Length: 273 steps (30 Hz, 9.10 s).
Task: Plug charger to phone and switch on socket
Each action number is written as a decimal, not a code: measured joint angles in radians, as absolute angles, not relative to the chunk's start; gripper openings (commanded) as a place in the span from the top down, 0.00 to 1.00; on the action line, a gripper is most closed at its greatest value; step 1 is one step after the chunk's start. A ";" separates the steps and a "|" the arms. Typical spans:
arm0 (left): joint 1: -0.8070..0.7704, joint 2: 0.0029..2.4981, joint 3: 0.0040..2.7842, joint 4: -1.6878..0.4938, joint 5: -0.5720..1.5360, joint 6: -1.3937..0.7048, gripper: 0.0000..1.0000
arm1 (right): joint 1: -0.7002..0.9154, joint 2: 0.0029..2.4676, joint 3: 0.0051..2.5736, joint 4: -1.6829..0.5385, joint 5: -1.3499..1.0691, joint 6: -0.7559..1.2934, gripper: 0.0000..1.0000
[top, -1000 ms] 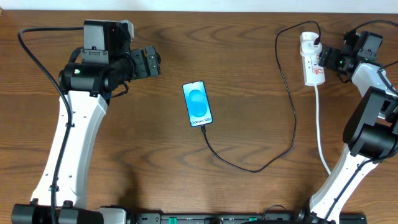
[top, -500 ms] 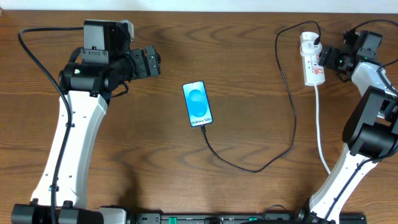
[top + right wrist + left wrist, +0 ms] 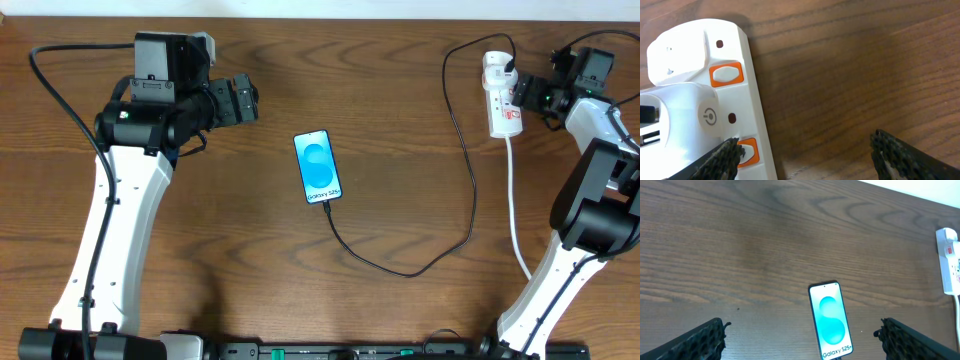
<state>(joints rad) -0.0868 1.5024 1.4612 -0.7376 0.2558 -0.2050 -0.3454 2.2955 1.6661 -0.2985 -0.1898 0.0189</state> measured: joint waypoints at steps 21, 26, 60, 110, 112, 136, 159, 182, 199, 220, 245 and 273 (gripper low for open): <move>-0.087 1.502 1.461 -0.738 0.256 -0.205 0.01 | -0.344 2.295 1.674 -0.328 -0.193 0.019 0.16; -0.087 1.502 1.461 -0.738 0.256 -0.205 0.01 | -0.344 2.293 1.674 -0.346 -0.205 0.017 0.16; -0.087 1.502 1.461 -0.738 0.256 -0.205 0.01 | -0.280 2.149 1.633 -0.533 -0.089 -0.047 0.03; -0.087 1.502 1.461 -0.738 0.256 -0.205 0.01 | -0.292 0.810 1.633 -1.382 -0.334 -0.027 0.01; -0.087 1.502 1.461 -0.737 0.256 -0.205 0.01 | -0.292 0.784 1.629 -1.397 -0.326 -0.042 0.01; -0.086 1.502 1.461 -0.738 0.256 -0.205 0.01 | -0.162 0.165 0.397 -0.254 -0.314 -0.200 0.01; -0.086 1.502 1.461 -0.738 0.256 -0.205 0.01 | -0.085 0.015 0.011 -0.052 -0.297 -0.201 0.01; -0.087 1.502 1.461 -0.738 0.256 -0.205 0.01 | -0.085 0.015 0.011 -0.052 -0.295 -0.200 0.01; -0.086 1.475 1.440 -0.719 0.210 -0.189 0.01 | -0.085 0.015 0.011 -0.052 -0.295 -0.200 0.01; -0.048 0.641 0.509 -0.109 0.154 -0.047 0.01 | -0.085 0.012 0.010 -0.049 -0.294 -0.201 0.01; -0.033 0.048 0.012 -0.008 0.069 -0.008 0.01 | -0.085 0.012 0.010 -0.049 -0.294 -0.201 0.01; -0.033 0.011 0.014 -0.022 0.056 0.001 0.01 | -0.084 0.012 0.010 -0.049 -0.294 -0.201 0.01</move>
<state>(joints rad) -0.0334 0.0109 0.0135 -0.0219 0.0555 0.0010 -0.0845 0.0116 0.0097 -0.0490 -0.2943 -0.2008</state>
